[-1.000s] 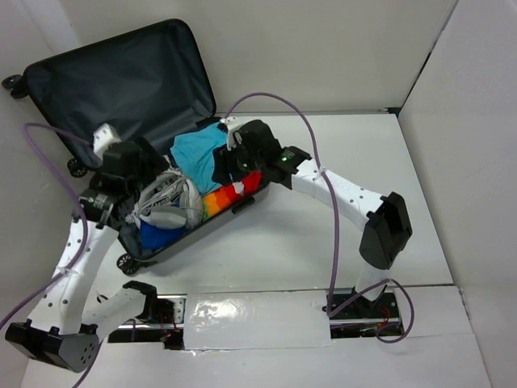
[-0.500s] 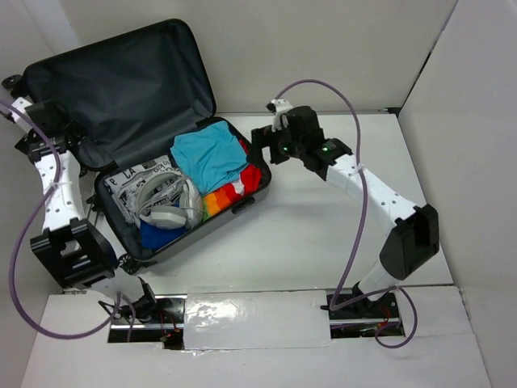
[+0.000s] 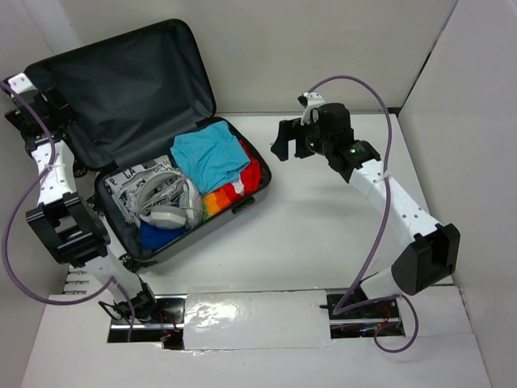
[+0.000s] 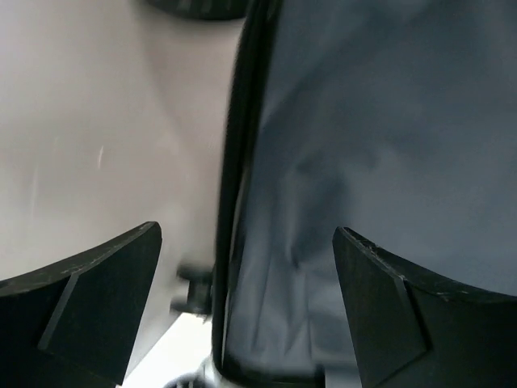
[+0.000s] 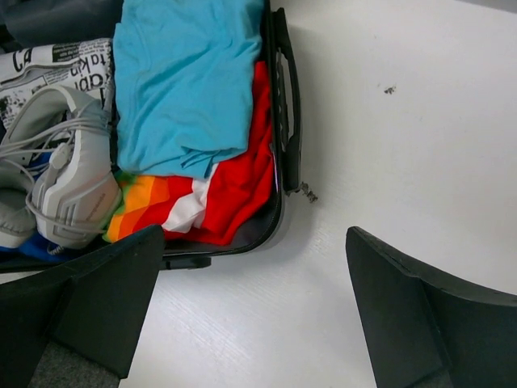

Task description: Pack the luggage

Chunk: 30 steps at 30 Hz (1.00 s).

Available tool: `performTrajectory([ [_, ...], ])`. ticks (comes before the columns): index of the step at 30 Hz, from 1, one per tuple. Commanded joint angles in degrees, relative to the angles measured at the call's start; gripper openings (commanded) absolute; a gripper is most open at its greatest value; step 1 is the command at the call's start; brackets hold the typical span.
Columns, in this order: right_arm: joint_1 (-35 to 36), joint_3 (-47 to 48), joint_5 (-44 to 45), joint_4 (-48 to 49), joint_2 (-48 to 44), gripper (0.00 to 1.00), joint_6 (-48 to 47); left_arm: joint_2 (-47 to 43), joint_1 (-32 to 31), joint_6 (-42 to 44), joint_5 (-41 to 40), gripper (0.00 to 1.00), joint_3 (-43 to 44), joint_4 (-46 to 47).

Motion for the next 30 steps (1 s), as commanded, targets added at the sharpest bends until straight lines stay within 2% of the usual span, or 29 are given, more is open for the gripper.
performTrajectory([
  [1,-0.44,1.99,-1.86,1.21,1.35,1.00,-0.52,6.10,0.13,4.26,2.16,1.00,7.99,6.40],
  [3,-0.96,2.60,-3.00,1.21,1.88,1.00,-0.52,10.57,0.13,3.38,1.37,0.98,11.77,4.13],
  [5,-0.96,2.61,-3.00,1.21,3.01,1.00,-0.52,12.79,0.13,2.85,2.15,0.89,15.72,2.72],
  [6,-0.96,3.30,-3.00,1.21,3.02,1.00,-0.52,13.32,0.13,2.85,2.16,0.62,15.74,2.10],
  [8,-0.96,3.31,-3.00,1.21,3.02,1.00,0.10,12.28,-1.18,3.38,2.16,0.28,15.22,2.79],
  [9,-0.96,3.31,-3.00,1.21,3.02,1.00,0.10,11.05,-1.19,3.38,1.03,0.10,11.56,4.02],
  [10,-0.96,2.79,-3.00,2.00,3.02,1.00,0.10,7.12,-1.97,3.38,0.32,0.00,8.92,7.77],
  [11,-0.96,2.78,-3.00,2.70,2.41,1.00,0.10,2.04,-2.59,4.25,0.31,0.00,2.28,13.46],
  [12,-0.96,2.00,-3.52,2.71,2.40,1.00,0.10,1.99,-2.59,4.26,0.83,0.00,-1.18,13.52],
  [13,-0.96,1.99,-3.53,2.71,2.40,1.00,0.10,-0.80,-3.12,3.48,0.84,0.00,-4.52,18.48],
  [14,-0.96,1.99,-3.00,2.71,1.88,1.00,0.10,-6.74,-3.12,2.34,2.14,0.00,-10.91,20.88],
  [18,-1.76,-0.72,-3.70,3.76,1.35,1.00,0.63,-20.55,-4.52,-3.47,6.63,0.00,-24.55,28.27],
  [21,-2.37,-2.66,-4.93,4.81,0.56,1.00,1.15,-27.43,-7.33,-5.31,4.10,0.00,-32.31,28.29],
  [24,-2.37,-4.51,-4.93,4.82,-1.55,1.00,1.68,-35.26,-10.05,-4.11,6.19,0.00,-37.93,28.29],
  [27,-2.89,-7.49,-4.93,6.56,-4.35,1.00,2.46,-41.68,-15.67,-1.19,5.33,0.00,-39.44,22.86],
  [30,-3.42,-11.27,-3.62,9.64,-7.17,1.00,7.29,-48.36,-21.65,-1.19,4.79,0.00,-42.25,17.75],
])
